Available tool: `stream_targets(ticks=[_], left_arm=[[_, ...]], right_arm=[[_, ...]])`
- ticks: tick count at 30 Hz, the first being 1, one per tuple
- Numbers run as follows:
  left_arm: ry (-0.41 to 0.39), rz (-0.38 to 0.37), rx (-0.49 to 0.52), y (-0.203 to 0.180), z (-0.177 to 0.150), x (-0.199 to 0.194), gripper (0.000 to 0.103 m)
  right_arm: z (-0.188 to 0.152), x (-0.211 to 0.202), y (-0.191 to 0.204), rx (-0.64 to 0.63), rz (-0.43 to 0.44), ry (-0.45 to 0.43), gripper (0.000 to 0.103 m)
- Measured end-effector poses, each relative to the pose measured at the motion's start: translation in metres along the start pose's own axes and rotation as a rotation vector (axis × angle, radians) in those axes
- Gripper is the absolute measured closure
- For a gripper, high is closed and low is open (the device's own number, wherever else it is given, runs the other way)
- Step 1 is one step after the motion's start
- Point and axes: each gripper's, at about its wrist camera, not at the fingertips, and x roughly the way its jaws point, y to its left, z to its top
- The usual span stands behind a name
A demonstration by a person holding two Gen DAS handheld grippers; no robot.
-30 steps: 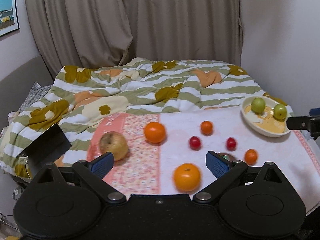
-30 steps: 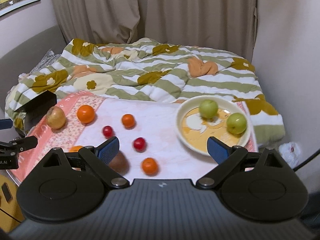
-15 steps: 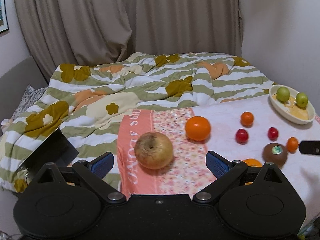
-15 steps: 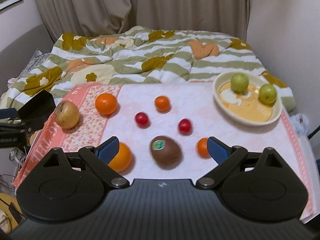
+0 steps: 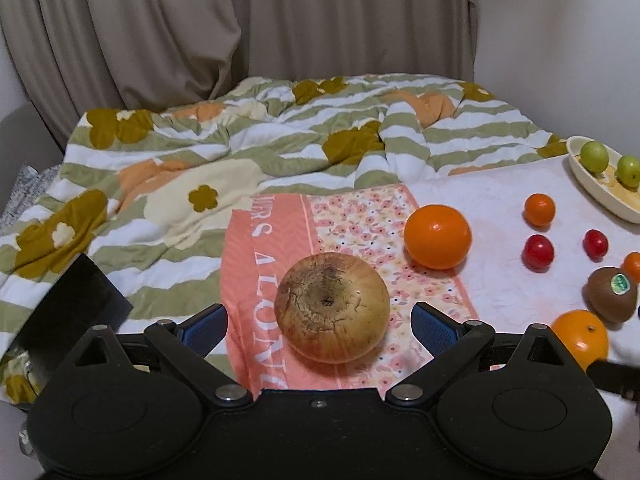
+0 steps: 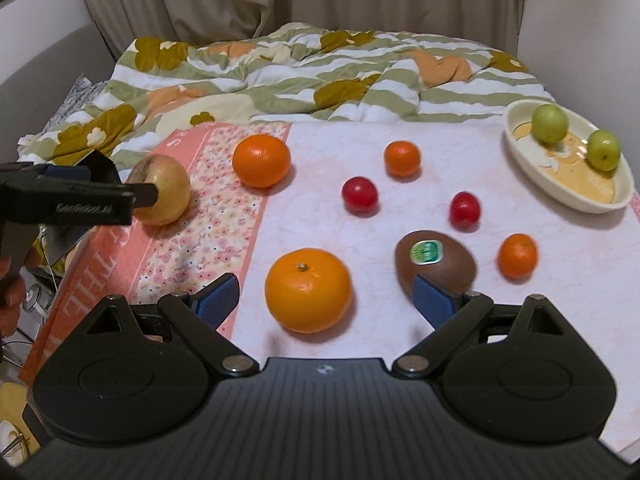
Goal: Organize fruits
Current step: 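Grasp the large yellow-brown apple with the left tool while the right tool grasps the orange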
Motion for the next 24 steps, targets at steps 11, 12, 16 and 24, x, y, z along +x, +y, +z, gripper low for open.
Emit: stream_targets(ticks=[11, 12, 16, 24], left_arm=[[0.081, -0.039, -0.029, 0.004, 0.004, 0.044, 0.016], [0.085, -0.042, -0.028, 0.004, 0.004, 0.046, 0.018], [0.083, -0.058, -0.024, 0.003, 0.003, 0.048, 0.024], [0.074, -0.042, 0.006, -0.003, -0.001, 0.043, 0.024]], right_arm=[[0.001, 0.03, 0.009, -0.032, 0.012, 0.052, 0.0], [0.001, 0.031, 0.01, -0.033, 0.013, 0.055, 0.0], [0.004, 0.037, 0.01, -0.036, 0.021, 0.062, 0.0], [0.008, 0.045, 0.011, -0.047, 0.015, 0.068, 0.0]])
